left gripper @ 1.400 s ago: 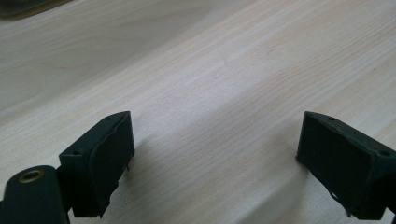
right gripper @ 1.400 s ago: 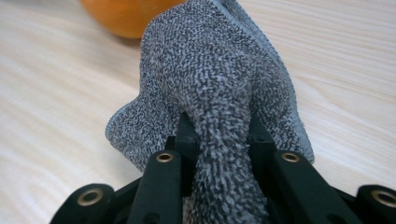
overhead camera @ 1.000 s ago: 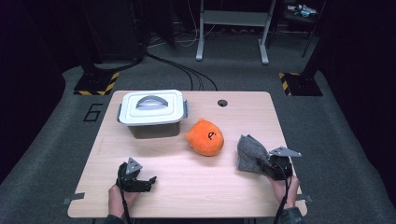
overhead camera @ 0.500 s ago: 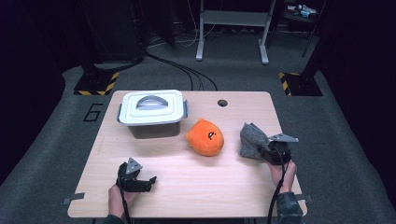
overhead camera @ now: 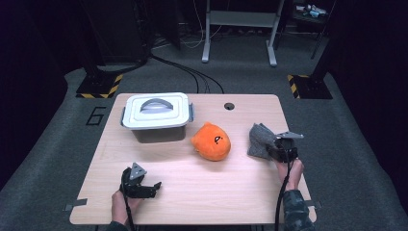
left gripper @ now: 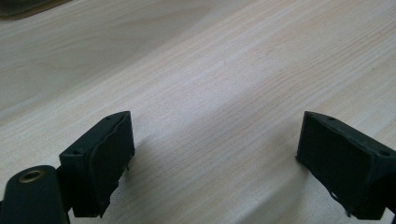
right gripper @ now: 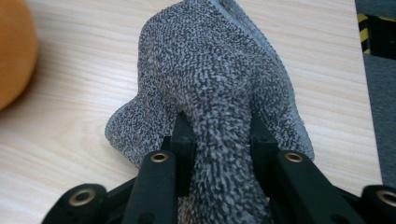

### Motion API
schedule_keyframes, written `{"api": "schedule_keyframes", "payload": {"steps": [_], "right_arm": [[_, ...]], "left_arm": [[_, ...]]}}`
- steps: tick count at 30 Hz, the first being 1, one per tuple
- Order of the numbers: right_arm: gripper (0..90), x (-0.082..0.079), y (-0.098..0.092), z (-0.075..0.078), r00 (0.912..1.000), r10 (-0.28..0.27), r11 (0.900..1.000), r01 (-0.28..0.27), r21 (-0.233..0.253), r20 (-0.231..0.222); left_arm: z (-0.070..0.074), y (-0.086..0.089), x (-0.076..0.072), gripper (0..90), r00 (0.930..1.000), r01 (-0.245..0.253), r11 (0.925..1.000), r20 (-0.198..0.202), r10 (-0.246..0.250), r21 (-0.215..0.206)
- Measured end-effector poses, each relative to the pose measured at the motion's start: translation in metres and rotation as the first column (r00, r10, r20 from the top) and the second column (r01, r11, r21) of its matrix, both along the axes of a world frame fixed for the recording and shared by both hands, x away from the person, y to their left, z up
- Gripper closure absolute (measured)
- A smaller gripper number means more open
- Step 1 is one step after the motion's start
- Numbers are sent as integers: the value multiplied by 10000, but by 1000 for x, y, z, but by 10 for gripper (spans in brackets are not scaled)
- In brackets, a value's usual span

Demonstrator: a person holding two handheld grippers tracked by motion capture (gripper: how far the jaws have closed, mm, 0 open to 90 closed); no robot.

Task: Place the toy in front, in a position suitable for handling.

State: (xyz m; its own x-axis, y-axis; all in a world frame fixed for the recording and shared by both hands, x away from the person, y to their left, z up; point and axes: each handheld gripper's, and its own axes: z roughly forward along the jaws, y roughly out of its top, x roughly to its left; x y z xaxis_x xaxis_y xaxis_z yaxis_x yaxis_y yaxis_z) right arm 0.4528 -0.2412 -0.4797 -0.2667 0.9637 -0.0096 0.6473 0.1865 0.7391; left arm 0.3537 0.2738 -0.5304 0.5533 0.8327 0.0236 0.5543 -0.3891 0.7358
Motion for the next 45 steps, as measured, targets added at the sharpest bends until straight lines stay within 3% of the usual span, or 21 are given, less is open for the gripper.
{"api": "schedule_keyframes", "payload": {"steps": [2,5,9,13,18,28,32,35,38,45], "right_arm": [[641,3,-1,-4,9999,-76,9998,78,200,-116],[532,6,2,-9,9993,-202,9998,201,-11,-313],[303,5,1,-13,9990,-234,9997,239,112,-384],[173,-6,3,-4,9999,-115,9999,116,66,-108],[96,-32,9,-3,9989,449,9973,-442,585,-102],[75,-75,48,-30,9869,1610,9854,-1611,557,64],[75,-79,55,-44,9831,1831,9807,-1823,705,-55],[84,-80,58,-46,9826,1857,9809,-1857,581,39],[83,-79,59,-48,9800,1991,9794,-1988,362,-39],[96,-80,62,-49,9790,2037,9789,-2037,130,-22]], "left_arm": [[0,0,0,107,9999,-51,10000,-113,50,-75],[0,-1,-1,107,9999,-81,9999,-95,80,-108],[0,0,0,107,9999,-125,9998,-75,124,-121],[0,0,0,107,9998,-89,9998,-170,87,-154],[0,0,0,106,9998,-104,9999,-164,102,-97],[0,1,1,105,9999,70,9999,-151,-71,-94],[0,-2,5,106,10000,-37,10000,-64,37,-34],[4,-2,7,120,9991,-70,9999,-428,74,75],[5,-5,10,133,9995,69,9984,-299,-86,-566],[13,-20,22,138,9972,741,9898,15,-745,-1220]]}}
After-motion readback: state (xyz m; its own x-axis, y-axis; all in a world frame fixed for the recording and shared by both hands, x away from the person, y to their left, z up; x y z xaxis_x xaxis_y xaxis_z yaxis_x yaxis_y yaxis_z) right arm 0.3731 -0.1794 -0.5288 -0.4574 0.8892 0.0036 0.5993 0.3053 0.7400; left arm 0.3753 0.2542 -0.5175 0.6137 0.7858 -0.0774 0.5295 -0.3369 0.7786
